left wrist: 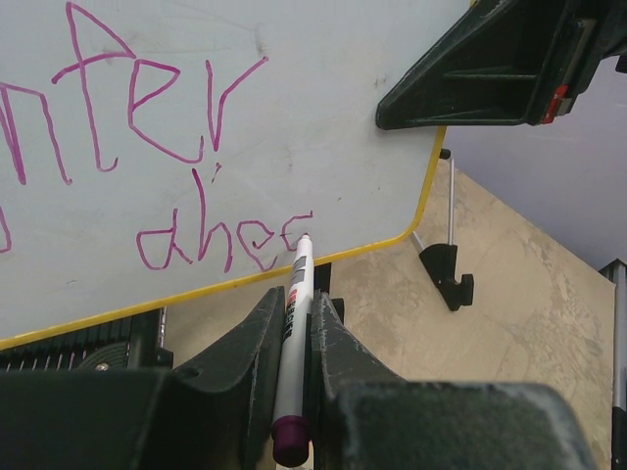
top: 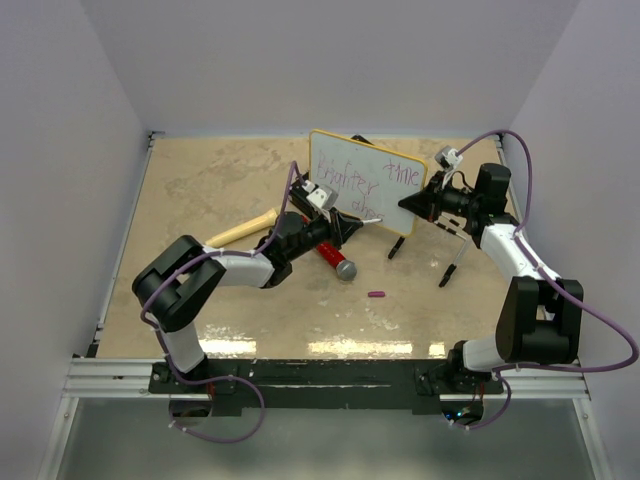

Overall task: Write a sentence on the whiteboard
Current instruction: Write with the whiteboard marker without the cap on the whiteboard.

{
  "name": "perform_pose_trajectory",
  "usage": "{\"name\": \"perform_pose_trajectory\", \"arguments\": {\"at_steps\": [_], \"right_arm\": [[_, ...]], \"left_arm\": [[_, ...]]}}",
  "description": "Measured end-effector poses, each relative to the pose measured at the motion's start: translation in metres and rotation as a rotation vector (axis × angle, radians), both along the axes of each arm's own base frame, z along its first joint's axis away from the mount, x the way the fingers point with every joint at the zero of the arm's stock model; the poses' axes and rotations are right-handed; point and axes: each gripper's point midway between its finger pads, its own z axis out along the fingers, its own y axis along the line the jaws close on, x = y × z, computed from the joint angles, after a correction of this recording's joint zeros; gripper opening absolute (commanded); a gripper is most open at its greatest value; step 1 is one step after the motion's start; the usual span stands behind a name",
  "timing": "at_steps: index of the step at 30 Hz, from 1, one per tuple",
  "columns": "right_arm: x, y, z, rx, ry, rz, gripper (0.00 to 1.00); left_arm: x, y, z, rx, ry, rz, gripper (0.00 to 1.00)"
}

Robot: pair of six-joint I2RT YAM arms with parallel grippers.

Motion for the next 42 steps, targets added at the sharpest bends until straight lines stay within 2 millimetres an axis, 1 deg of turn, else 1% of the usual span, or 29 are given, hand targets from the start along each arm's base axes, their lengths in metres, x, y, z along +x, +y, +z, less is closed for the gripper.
{"name": "perform_pose_trajectory", "arguments": {"at_steps": [13,21,34,37,42], "right_arm": [[-0.001,0.001,0.0,0.004,0.006,0.005,0.0],[-0.002,0.001,0.0,0.004,0.007,0.006,0.0],[-0.001,0.001,0.0,0.004,0.007,0.006,0.0],[-0.001,0.001,0.0,0.003,0.006,0.005,0.0],[-0.001,0.0,0.0,0.001,0.004,0.001,0.0]], "left_arm": [[-0.001,0.001,0.012,-0.021,-0.018,0.001,0.0],[-0.001,0.001,0.012,-0.021,-0.017,0.001,0.0],[-0.002,0.001,0.004,0.0,0.004,-0.002,0.0],[-0.003,0.0,-0.001,0.007,0.012,-0.009,0.0],[-0.004,-0.002,-0.014,0.027,0.035,-0.026,0.0]]}}
